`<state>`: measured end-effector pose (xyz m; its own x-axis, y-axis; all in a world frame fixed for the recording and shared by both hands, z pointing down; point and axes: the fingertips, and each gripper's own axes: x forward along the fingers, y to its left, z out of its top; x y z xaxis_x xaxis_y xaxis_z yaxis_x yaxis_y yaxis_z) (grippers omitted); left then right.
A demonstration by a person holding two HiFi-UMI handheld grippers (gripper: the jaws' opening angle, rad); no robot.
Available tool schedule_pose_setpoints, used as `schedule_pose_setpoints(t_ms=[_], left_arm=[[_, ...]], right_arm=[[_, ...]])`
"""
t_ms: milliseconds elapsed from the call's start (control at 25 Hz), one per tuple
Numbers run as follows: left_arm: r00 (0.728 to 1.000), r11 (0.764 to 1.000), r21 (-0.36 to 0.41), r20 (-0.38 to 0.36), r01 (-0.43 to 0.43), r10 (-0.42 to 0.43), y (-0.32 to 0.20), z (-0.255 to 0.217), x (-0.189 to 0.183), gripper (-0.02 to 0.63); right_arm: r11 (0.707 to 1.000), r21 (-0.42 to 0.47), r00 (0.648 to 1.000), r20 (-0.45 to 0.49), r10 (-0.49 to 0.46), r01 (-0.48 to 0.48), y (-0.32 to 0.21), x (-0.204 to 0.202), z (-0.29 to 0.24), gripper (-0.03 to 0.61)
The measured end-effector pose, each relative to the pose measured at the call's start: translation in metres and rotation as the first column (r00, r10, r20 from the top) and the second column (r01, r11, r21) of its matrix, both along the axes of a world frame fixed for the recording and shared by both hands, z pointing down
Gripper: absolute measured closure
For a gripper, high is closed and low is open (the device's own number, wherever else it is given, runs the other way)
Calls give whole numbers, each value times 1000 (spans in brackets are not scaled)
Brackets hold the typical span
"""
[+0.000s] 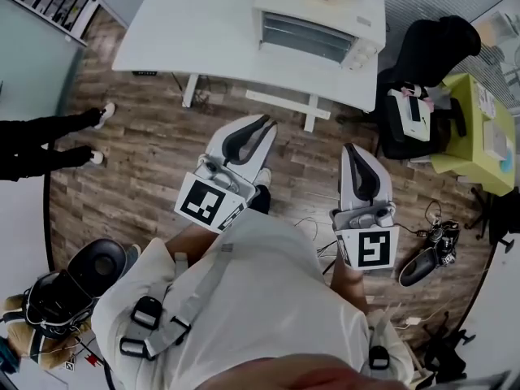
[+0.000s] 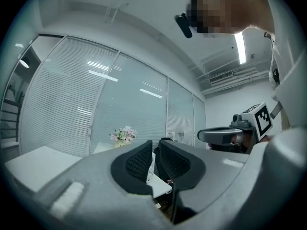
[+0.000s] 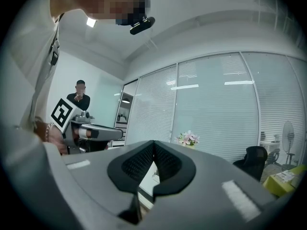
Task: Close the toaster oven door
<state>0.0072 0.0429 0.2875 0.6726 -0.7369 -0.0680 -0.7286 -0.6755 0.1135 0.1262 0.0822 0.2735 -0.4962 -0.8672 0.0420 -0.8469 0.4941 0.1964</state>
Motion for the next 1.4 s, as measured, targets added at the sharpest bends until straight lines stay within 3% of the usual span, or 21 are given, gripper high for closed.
schedule_pose_setpoints(t_ms=[560, 1000, 1200, 1400], left_arm=[[1000, 1000, -8, -3, -21, 21, -100, 11, -19, 564], [1000, 998, -47, 2, -29, 29, -136, 33, -32, 563], [1000, 996, -88, 7, -22, 22, -145, 57, -34, 565], [998, 986, -166, 52, -15, 24, -154, 112, -35, 563]], right_arm=[[1000, 0, 1000, -8, 16, -16, -99, -21, 6, 574], [1000, -14, 999, -14, 28, -28, -133, -36, 13, 574], [999, -6, 999, -14, 38, -39, -134, -36, 13, 574], [999, -4, 999, -12, 48, -48, -132, -34, 13, 574]])
